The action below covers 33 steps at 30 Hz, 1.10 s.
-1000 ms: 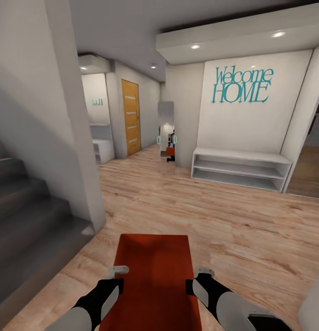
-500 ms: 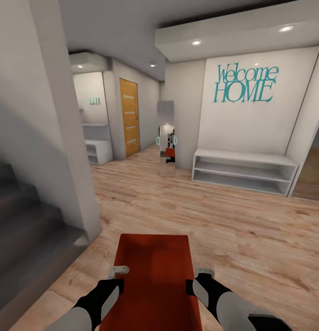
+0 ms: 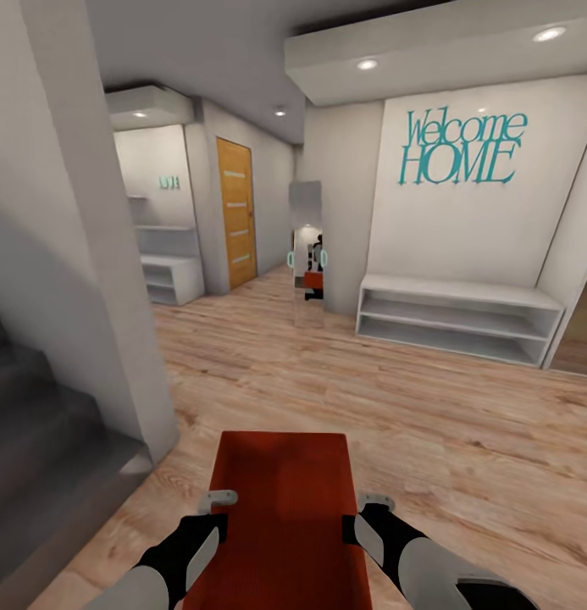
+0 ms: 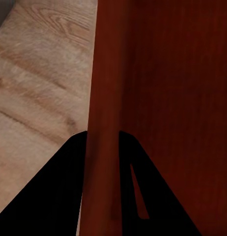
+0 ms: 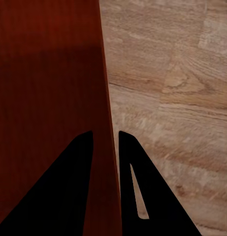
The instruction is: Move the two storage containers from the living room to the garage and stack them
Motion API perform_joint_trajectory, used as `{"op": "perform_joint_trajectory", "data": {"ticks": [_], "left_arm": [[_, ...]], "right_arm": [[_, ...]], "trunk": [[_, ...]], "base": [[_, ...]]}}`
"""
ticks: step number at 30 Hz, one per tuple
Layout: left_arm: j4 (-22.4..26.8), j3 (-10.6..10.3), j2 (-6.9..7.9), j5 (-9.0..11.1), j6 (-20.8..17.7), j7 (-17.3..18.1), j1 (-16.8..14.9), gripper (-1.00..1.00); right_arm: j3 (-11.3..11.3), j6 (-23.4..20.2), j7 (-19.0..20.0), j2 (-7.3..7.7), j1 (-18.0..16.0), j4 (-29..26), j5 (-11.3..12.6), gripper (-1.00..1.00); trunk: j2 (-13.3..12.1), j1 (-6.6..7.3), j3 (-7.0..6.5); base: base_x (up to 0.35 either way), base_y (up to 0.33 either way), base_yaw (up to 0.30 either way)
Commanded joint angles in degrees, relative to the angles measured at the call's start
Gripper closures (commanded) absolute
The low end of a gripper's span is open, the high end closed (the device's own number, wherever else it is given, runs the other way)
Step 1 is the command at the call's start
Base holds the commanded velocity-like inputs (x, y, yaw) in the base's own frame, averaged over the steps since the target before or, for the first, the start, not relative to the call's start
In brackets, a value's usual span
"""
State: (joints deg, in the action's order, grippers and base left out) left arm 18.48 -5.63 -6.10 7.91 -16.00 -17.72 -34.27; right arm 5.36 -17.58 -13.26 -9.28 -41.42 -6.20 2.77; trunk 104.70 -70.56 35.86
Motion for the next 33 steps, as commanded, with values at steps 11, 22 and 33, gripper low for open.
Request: {"op": "perform_joint_trajectory", "data": {"ticks": [11, 22, 33], "left_arm": [[0.0, -0.3, 0.13, 2.4, -1.9, 4.6, 0.0, 1.00], [0.0, -0.3, 0.13, 2.4, -1.9, 4.6, 0.0, 1.00], [0.0, -0.3, 0.12, 2.4, -1.9, 4.6, 0.0, 1.00]], "right_arm": [[0.1, 1.1, -0.2, 0.58, -0.1, -0.3, 0.7, 1.00], [0.1, 1.1, -0.2, 0.58, -0.1, -0.3, 0.7, 1.00], [0.1, 1.1, -0.2, 0.51, -0.1, -0.3, 0.7, 1.00]], "trunk": [[0.0, -0.03, 0.45], [0.0, -0.03, 1.04], [0.0, -0.03, 1.62]], "base": [[0.340, 0.000, 0.000], [0.338, 0.000, 0.000], [0.331, 0.000, 0.000]]}}
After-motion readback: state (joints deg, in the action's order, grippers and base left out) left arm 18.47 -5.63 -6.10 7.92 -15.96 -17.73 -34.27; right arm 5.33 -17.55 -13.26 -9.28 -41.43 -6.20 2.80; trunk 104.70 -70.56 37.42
